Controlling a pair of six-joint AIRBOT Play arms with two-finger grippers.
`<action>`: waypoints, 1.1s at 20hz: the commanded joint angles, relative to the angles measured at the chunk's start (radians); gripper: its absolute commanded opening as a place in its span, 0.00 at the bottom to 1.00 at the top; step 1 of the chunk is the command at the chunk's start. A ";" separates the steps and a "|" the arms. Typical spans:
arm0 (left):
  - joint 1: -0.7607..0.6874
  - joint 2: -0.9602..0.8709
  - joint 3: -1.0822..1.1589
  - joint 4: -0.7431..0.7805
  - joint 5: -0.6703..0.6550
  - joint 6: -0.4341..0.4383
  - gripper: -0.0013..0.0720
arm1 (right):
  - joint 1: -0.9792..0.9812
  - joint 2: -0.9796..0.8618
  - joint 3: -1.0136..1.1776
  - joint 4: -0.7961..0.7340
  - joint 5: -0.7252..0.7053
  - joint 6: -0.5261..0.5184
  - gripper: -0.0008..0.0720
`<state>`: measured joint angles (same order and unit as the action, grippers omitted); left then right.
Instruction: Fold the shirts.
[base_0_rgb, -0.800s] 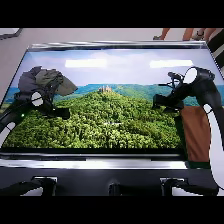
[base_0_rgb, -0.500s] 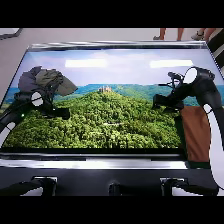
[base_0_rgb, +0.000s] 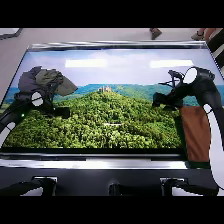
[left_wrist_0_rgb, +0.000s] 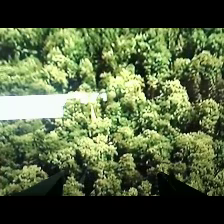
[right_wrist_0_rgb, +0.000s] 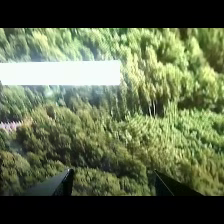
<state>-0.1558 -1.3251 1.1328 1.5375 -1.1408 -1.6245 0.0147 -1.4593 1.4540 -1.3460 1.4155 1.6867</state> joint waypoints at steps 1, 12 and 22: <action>-0.002 -0.009 0.000 -0.009 0.103 0.000 0.93 | 0.001 -0.001 0.000 0.000 -0.119 0.000 0.84; 0.436 -0.457 0.599 -0.505 0.178 -0.156 1.00 | 0.001 -0.007 0.000 0.004 -0.244 0.000 0.84; 0.422 -0.695 0.713 -0.528 0.471 -0.253 1.00 | 0.001 -0.018 -0.001 0.031 -0.232 0.004 0.84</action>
<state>0.2722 -1.9678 1.8301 1.0248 -0.7628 -1.8565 0.0147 -1.4757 1.4532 -1.3209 1.1790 1.6871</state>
